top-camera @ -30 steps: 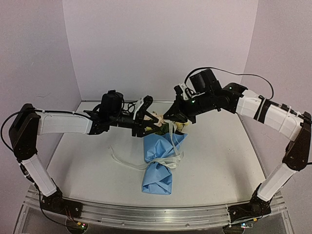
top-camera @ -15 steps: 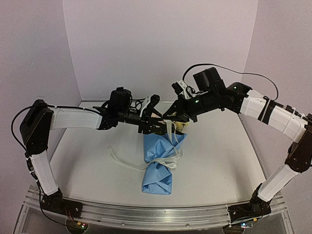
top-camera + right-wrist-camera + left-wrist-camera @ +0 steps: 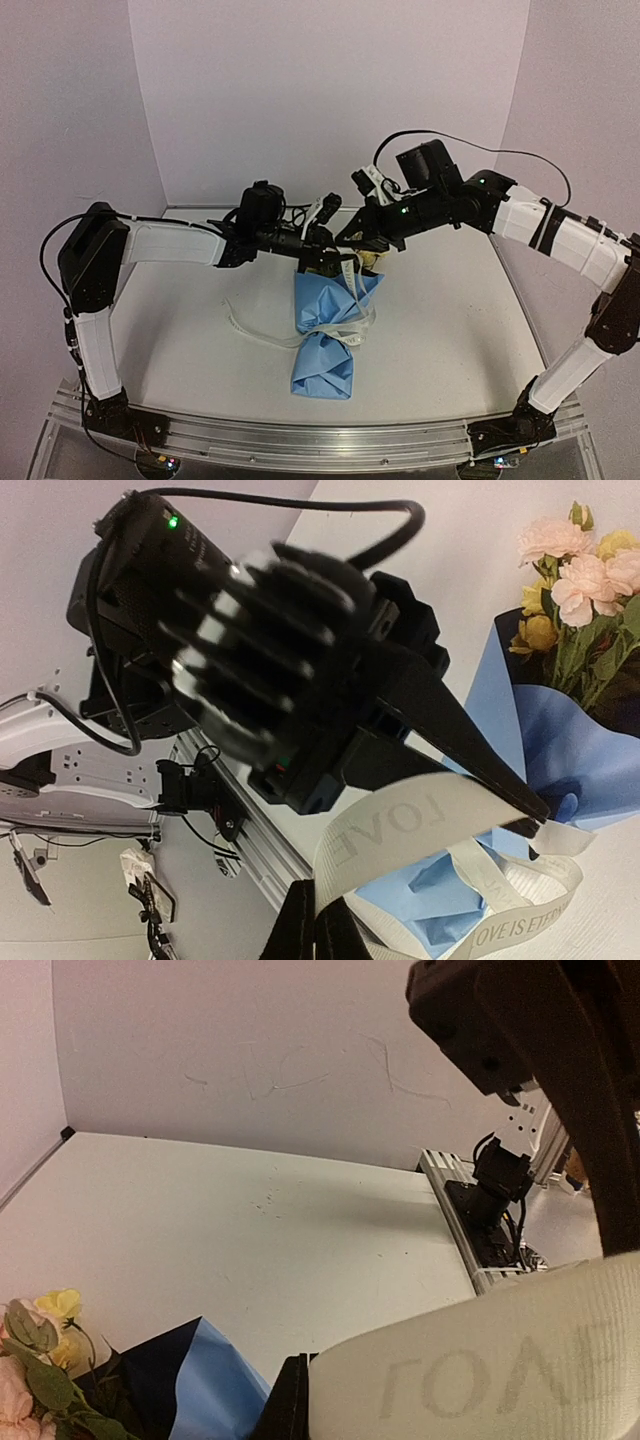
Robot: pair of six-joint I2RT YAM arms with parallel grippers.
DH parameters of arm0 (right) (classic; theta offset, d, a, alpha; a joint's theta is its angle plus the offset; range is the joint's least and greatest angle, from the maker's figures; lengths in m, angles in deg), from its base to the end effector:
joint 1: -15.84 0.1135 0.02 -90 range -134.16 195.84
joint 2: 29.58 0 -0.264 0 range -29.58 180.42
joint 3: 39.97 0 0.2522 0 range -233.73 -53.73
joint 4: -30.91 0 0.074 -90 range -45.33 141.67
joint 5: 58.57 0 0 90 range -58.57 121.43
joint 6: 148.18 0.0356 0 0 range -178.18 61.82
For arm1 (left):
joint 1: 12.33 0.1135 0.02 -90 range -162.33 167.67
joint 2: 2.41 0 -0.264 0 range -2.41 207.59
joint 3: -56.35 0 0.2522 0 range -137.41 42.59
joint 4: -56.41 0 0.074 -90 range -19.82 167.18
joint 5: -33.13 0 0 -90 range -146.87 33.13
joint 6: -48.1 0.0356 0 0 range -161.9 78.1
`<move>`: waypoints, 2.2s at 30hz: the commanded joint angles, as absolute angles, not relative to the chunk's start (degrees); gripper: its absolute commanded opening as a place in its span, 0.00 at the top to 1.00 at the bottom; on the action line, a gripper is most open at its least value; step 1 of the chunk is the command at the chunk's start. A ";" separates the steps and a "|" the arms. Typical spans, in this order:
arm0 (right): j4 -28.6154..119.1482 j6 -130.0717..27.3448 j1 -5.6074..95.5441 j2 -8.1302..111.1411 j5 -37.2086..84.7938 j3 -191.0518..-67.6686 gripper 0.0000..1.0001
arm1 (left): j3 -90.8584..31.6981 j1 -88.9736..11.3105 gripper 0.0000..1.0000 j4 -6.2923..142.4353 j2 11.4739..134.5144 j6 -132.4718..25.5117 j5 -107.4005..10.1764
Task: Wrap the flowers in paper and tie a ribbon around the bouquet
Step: Cross the half-tied ribbon over the folded bouquet.
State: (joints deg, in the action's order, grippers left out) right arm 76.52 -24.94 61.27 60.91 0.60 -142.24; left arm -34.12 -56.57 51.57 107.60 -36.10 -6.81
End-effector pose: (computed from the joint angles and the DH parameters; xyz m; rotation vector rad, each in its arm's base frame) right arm 0.2368 0.2664 0.3708 -0.5995 2.3239 1.3095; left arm 0.2974 -0.3277 0.2526 1.3522 1.3602 -1.2539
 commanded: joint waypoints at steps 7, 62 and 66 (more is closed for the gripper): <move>80.72 -28.89 61.63 56.45 12.11 -139.40 1.00 | -33.82 -55.93 1.00 66.26 94.21 -36.49 -26.66; 45.11 -2.93 67.14 61.07 20.73 -102.89 0.58 | -25.99 -61.18 1.00 106.43 77.72 -55.47 -13.21; 45.11 -2.43 67.63 60.00 21.25 -102.13 0.70 | -24.72 -62.37 1.00 107.29 77.55 -55.89 -12.46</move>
State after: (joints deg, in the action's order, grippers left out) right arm 47.16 -3.70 66.99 61.54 19.44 -103.22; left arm -23.08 -61.43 105.75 77.60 -57.85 -14.50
